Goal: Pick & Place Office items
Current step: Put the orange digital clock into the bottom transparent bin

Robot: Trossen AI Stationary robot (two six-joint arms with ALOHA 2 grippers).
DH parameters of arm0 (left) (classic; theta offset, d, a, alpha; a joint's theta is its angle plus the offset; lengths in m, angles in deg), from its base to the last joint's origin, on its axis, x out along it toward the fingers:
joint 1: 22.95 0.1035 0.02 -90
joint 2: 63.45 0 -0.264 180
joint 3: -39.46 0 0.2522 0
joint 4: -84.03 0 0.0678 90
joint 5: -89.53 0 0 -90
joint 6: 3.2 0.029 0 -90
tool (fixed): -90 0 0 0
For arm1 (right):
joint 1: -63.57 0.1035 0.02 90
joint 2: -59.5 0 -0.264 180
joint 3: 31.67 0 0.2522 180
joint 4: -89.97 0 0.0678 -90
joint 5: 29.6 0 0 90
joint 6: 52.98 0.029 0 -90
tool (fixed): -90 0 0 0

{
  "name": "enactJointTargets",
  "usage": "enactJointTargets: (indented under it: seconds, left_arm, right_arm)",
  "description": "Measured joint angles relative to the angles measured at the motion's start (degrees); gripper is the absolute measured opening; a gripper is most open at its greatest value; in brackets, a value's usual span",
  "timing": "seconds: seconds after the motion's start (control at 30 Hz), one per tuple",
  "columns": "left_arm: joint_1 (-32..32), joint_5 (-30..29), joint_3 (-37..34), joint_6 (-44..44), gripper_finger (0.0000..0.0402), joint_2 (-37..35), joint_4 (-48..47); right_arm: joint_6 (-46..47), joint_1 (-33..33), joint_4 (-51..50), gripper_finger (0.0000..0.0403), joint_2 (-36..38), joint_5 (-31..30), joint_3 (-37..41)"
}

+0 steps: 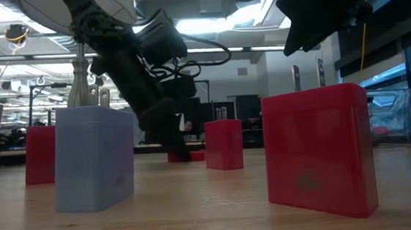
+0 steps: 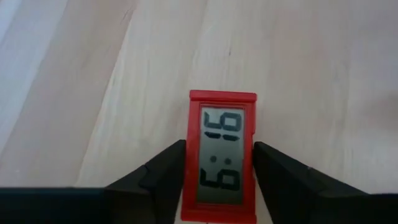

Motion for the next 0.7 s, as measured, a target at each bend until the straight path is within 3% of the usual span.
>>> enactJointTargets:
  seconds: [0.13, 0.47, 0.7]
  left_arm:
    - [-0.12, 1.95, -0.1, 1.3, 0.0146, -0.17, 2.14]
    - [-0.17, 3.85, -0.11, 2.86, 0.0148, -0.34, 12.94]
    - [-0.69, -3.97, -0.09, 8.52, 0.0148, -0.42, 21.19]
  right_arm:
    - [0.0, 0.0, 0.05, 0.0272, 0.0, 0.12, 0.0]
    - [-0.02, 0.0, 0.61, 0.0272, 0.0, 0.07, 0.0]
    - [4.39, -1.68, 5.82, 0.0272, 0.0, 0.29, 0.0]
